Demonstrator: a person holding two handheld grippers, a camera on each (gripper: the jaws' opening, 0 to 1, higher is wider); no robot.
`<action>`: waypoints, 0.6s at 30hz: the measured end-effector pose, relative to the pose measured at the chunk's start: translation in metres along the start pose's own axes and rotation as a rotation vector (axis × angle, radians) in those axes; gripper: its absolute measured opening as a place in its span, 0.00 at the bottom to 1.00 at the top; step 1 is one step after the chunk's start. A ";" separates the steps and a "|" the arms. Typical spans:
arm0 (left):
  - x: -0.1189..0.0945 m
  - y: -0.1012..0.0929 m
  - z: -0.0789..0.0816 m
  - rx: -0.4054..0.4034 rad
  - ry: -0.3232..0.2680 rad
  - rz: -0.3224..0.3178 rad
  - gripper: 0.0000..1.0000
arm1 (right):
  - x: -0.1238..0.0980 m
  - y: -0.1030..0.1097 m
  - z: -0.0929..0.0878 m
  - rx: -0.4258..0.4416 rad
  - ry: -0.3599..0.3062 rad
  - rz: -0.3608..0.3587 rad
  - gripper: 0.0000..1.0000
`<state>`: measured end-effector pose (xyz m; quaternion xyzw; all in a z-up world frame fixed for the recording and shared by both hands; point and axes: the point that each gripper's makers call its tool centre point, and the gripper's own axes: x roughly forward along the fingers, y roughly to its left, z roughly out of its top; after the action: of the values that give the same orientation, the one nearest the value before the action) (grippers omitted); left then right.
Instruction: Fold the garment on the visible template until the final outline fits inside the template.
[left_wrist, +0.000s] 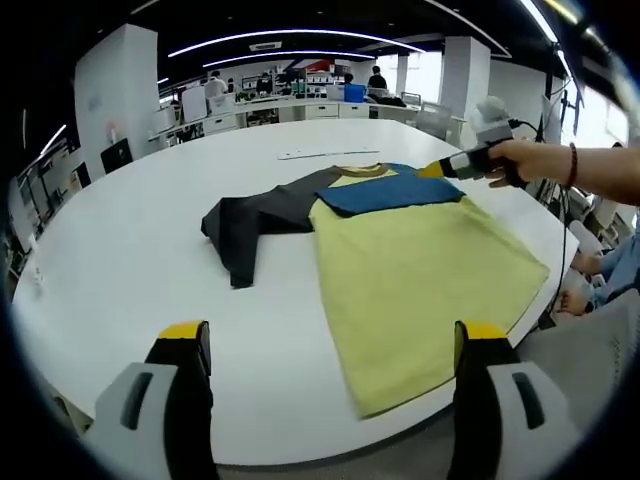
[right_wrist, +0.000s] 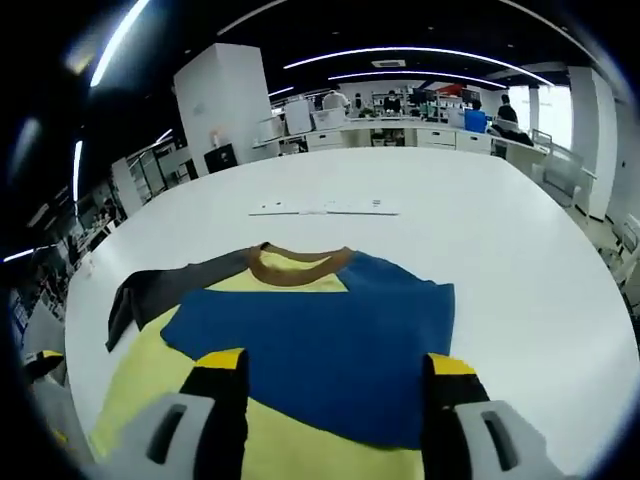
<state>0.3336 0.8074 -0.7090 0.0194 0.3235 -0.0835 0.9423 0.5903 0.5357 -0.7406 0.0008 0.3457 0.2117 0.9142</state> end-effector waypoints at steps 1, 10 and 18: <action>0.000 0.000 0.000 0.000 0.000 0.000 0.99 | 0.000 -0.003 -0.002 0.002 0.003 -0.009 0.62; 0.000 -0.002 0.000 0.002 -0.003 -0.003 0.99 | -0.008 -0.026 -0.021 0.035 0.030 -0.066 0.37; 0.000 -0.005 -0.001 0.000 0.000 -0.005 0.99 | -0.016 -0.043 -0.035 0.067 0.046 -0.123 0.26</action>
<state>0.3323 0.8027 -0.7103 0.0188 0.3236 -0.0860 0.9421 0.5739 0.4853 -0.7637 0.0052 0.3730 0.1433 0.9167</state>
